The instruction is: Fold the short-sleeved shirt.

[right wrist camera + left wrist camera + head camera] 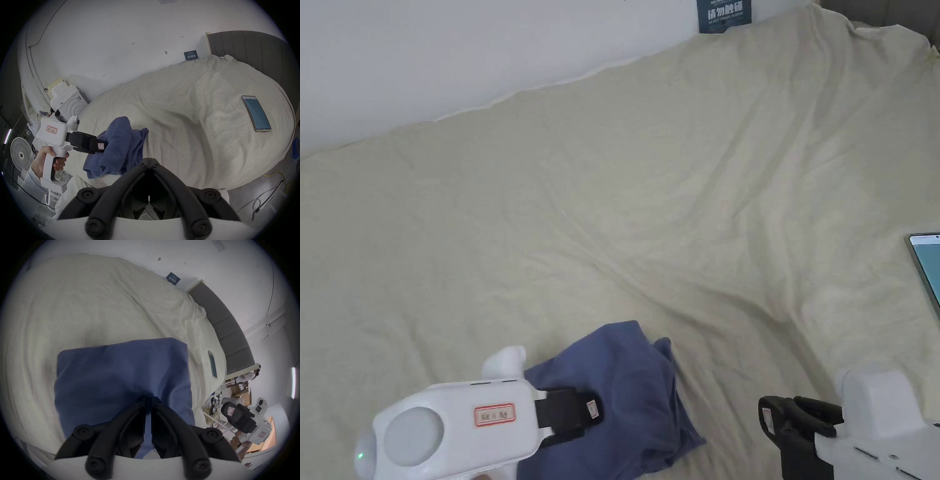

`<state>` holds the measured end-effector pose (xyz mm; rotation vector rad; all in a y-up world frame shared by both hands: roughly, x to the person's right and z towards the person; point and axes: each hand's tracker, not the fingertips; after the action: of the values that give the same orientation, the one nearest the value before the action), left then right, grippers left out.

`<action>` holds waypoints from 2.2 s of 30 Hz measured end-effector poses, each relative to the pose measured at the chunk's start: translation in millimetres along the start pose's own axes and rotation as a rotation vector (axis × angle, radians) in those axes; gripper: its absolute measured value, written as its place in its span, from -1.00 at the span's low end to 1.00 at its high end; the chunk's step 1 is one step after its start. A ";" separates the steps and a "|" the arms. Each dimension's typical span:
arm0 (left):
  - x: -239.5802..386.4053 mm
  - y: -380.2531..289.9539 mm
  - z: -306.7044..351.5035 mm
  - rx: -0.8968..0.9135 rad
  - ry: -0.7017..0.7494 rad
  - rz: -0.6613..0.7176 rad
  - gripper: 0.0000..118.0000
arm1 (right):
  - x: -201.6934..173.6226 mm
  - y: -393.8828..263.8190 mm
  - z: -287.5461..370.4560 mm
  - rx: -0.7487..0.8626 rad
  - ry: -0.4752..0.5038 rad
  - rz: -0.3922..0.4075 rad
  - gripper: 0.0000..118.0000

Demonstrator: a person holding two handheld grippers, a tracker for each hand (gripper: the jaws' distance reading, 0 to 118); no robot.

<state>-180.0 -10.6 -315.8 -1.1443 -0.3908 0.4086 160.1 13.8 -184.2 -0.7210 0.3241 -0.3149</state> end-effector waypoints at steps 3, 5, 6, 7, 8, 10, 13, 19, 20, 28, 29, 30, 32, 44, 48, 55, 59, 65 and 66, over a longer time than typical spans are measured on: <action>18.9 2.7 -9.6 -0.012 -0.009 -0.047 -0.87 | 4.8 -0.6 -1.2 -0.005 -0.006 -0.007 -1.00; 29.8 7.8 -20.2 -0.020 -0.028 -0.059 -0.87 | 7.7 -1.5 -2.5 -0.005 -0.008 -0.015 -1.00; 37.3 8.1 -26.3 -0.043 -0.017 -0.085 -0.87 | 9.4 -1.6 -4.1 -0.007 -0.009 -0.021 -1.00; 44.9 10.3 -32.9 -0.070 0.013 -0.121 -0.87 | 10.6 -1.6 -5.5 -0.010 -0.012 -0.026 -1.00; 54.2 10.4 -35.0 -0.082 0.035 -0.142 -0.87 | 10.5 -1.9 -5.7 -0.011 -0.017 -0.027 -1.00; 71.8 8.5 -40.5 -0.077 0.028 -0.238 -0.87 | 11.2 -2.2 -5.1 -0.013 -0.021 -0.027 -1.00; 85.2 5.5 -53.6 -0.128 0.015 -0.268 -0.87 | 11.8 -2.5 -5.9 -0.018 -0.022 -0.036 -1.00; 88.4 -10.7 -42.1 -0.135 -0.110 -0.304 -0.87 | 6.5 -0.6 -4.9 -0.005 -0.031 -0.034 -1.00; 84.1 -12.3 -36.4 -0.134 -0.100 -0.297 -0.87 | 3.6 0.4 -5.0 -0.002 -0.030 -0.034 -1.00; -9.1 -33.0 58.5 0.106 -0.218 0.022 -0.87 | -38.8 8.6 -18.7 -0.013 0.026 0.060 -1.00; -23.5 -38.3 70.2 0.135 -0.185 0.079 -0.87 | -45.9 9.9 -22.9 -0.017 0.042 0.081 -1.00; -37.6 -45.0 80.9 0.195 -0.159 0.140 -0.87 | -54.2 11.7 -27.6 -0.020 0.054 0.108 -1.00; -66.2 -58.2 98.0 0.251 -0.188 0.234 -0.87 | -70.6 15.1 -38.3 -0.010 0.065 0.166 -1.00; -113.7 -71.2 107.3 0.218 -0.223 0.306 -0.87 | -98.6 7.4 -121.4 -0.092 -0.020 0.302 -1.00; -111.2 -51.7 83.4 0.155 -0.231 0.232 0.01 | -95.7 -1.2 -133.2 -0.048 0.036 0.166 -1.00; -117.3 -17.2 33.7 0.073 -0.403 0.262 0.74 | -81.2 -5.8 -133.5 -0.073 0.021 0.248 -1.00; -119.0 -7.6 10.9 -0.017 -0.339 0.252 0.74 | -89.8 -6.4 -132.5 -0.079 0.021 0.248 -1.00; -113.8 -10.6 -11.9 -0.040 -0.473 0.317 0.73 | -60.0 -11.8 -142.7 -0.079 0.060 0.133 -1.00; -117.2 -9.1 -12.9 -0.043 -0.473 0.310 0.73 | -58.5 -11.6 -143.7 -0.081 0.062 0.131 -1.00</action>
<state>-273.5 -82.8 -322.5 -1.1483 -0.6379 0.9550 48.7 -56.4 -267.2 -0.7668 0.4424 -0.2012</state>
